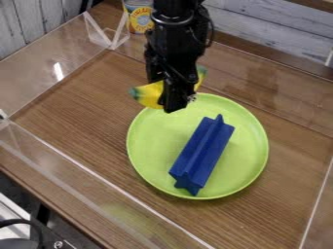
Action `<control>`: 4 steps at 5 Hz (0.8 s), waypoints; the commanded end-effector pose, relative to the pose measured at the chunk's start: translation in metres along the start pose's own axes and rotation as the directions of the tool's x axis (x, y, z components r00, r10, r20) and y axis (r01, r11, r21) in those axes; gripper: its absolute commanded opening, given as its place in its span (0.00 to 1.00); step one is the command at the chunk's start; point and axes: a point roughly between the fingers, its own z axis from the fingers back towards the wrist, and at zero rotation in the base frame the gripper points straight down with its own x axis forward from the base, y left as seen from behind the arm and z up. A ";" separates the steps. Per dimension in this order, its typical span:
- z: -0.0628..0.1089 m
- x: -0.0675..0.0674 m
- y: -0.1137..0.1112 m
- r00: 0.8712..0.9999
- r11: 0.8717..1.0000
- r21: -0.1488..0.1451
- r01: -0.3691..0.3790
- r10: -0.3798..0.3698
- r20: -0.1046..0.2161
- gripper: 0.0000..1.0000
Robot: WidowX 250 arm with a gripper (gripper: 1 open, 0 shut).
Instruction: Put the banana in the green plate
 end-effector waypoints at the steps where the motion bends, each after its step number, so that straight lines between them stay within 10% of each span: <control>1: 0.011 0.001 -0.002 0.999 1.000 0.024 -0.017 0.015 0.049 0.00; 2: 0.009 0.001 -0.003 0.998 0.999 0.022 -0.033 0.031 0.054 0.00; 3: 0.008 0.001 -0.004 0.997 0.999 0.019 -0.049 0.048 0.060 1.00; 4: 0.007 0.000 -0.005 0.997 0.999 0.016 -0.047 0.046 0.065 1.00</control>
